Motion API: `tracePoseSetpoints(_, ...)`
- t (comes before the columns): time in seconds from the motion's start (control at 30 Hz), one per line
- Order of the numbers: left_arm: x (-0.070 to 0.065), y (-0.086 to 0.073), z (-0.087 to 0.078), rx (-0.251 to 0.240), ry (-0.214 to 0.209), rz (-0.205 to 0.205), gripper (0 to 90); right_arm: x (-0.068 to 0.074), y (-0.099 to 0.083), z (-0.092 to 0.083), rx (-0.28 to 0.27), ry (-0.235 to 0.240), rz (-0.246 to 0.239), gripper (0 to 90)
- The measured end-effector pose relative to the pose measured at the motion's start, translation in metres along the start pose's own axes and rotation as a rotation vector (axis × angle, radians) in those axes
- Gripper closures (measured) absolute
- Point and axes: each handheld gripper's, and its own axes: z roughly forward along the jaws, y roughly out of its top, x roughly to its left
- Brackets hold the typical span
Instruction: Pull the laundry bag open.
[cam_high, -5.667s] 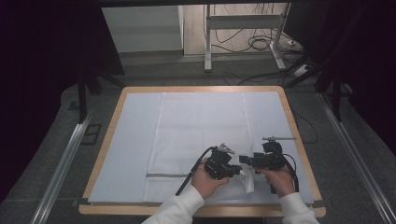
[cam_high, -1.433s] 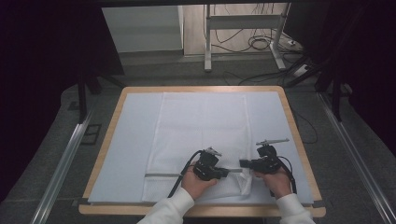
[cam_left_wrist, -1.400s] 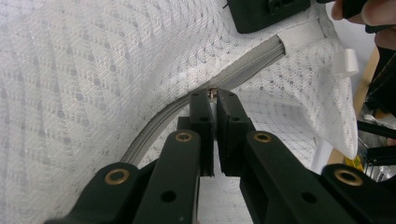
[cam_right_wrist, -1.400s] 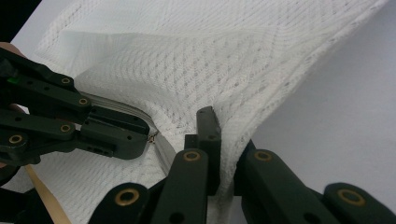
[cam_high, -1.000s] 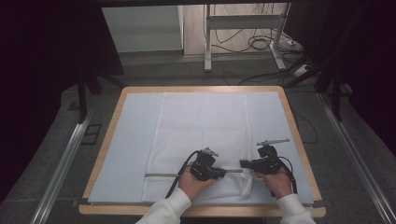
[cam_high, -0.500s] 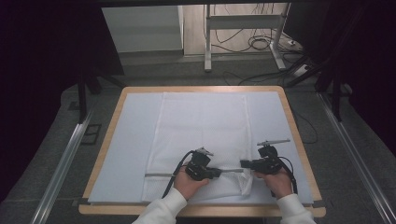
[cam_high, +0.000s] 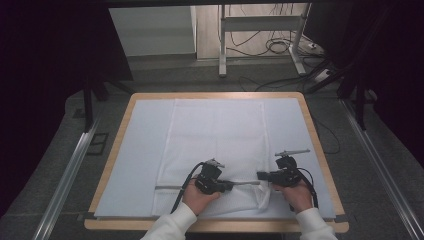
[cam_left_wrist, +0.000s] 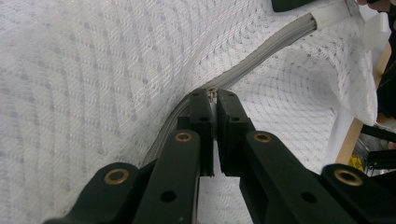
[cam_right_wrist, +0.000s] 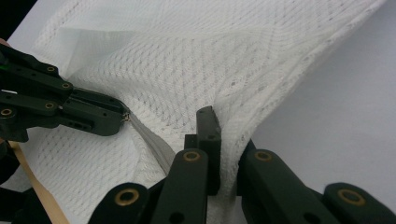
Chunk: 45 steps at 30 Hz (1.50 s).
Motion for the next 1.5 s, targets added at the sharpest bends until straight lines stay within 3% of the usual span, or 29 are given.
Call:
tracePoseSetpoints(0.47, 0.011, -0.007, -0.009, -0.008, -0.002, -0.025, 86.8, 0.0, 0.0, 0.001, 0.003, 0.001, -0.002, 88.3)
tracePoseSetpoints(0.8, 0.013, -0.011, -0.013, -0.008, 0.018, -0.012, 86.8, 0.0, -0.001, 0.002, 0.007, -0.004, -0.001, 88.3)
tracePoseSetpoints(1.5, 0.023, -0.019, -0.025, -0.019, 0.023, -0.038, 86.9, 0.0, -0.001, 0.003, 0.009, -0.006, 0.005, 88.3)
